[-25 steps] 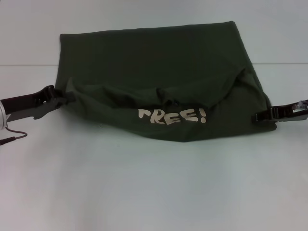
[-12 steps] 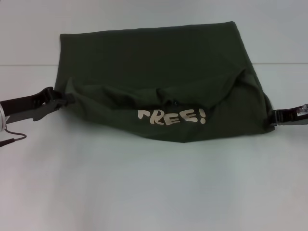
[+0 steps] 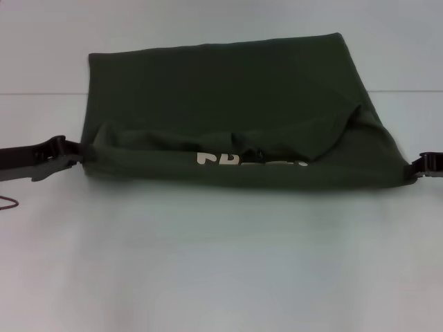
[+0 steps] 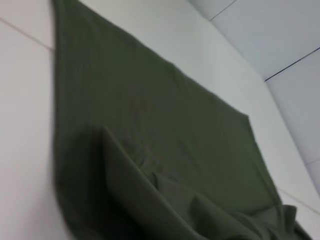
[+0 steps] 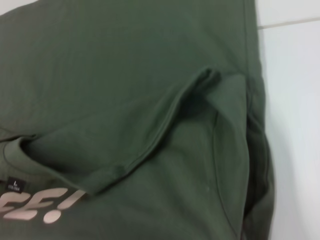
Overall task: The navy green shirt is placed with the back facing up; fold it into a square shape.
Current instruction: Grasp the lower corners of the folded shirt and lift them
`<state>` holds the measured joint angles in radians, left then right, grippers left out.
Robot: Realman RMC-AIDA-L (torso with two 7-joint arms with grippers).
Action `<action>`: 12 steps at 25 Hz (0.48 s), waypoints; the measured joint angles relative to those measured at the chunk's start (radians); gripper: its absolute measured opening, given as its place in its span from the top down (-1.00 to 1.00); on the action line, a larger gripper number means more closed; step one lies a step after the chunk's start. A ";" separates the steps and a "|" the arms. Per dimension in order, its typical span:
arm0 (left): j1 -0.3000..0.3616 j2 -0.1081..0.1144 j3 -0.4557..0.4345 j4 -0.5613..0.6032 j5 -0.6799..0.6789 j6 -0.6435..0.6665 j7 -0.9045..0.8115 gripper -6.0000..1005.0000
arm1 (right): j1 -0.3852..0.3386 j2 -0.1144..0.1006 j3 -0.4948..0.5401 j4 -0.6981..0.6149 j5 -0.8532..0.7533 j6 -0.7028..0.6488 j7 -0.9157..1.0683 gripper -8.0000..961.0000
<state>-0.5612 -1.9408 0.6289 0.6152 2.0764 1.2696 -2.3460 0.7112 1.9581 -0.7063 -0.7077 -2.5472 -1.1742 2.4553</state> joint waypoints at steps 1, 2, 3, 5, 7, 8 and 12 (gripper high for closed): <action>0.000 0.001 -0.001 0.000 0.008 0.000 -0.003 0.95 | -0.002 0.000 0.004 -0.002 0.000 -0.001 0.000 0.91; 0.000 0.002 -0.002 0.000 0.016 -0.001 -0.005 0.95 | -0.003 0.000 0.009 -0.003 0.000 -0.001 0.000 0.91; 0.000 0.003 -0.003 0.000 0.022 -0.001 -0.007 0.95 | -0.004 -0.001 0.015 -0.003 0.001 -0.001 0.000 0.91; 0.002 0.003 -0.003 0.000 0.023 -0.003 -0.008 0.95 | -0.004 -0.001 0.019 -0.004 0.001 -0.002 0.000 0.90; 0.005 0.003 -0.003 0.000 0.025 -0.003 -0.009 0.95 | -0.004 -0.001 0.020 -0.006 0.003 -0.007 -0.001 0.90; 0.007 0.003 -0.003 0.000 0.030 -0.003 -0.009 0.95 | -0.005 -0.001 0.020 -0.009 0.006 -0.011 -0.001 0.89; 0.014 0.004 -0.009 0.000 0.060 0.003 -0.008 0.95 | -0.023 -0.001 0.023 -0.051 0.052 -0.052 -0.001 0.88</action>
<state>-0.5468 -1.9366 0.6198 0.6156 2.1367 1.2721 -2.3543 0.6881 1.9572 -0.6838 -0.7586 -2.4951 -1.2266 2.4542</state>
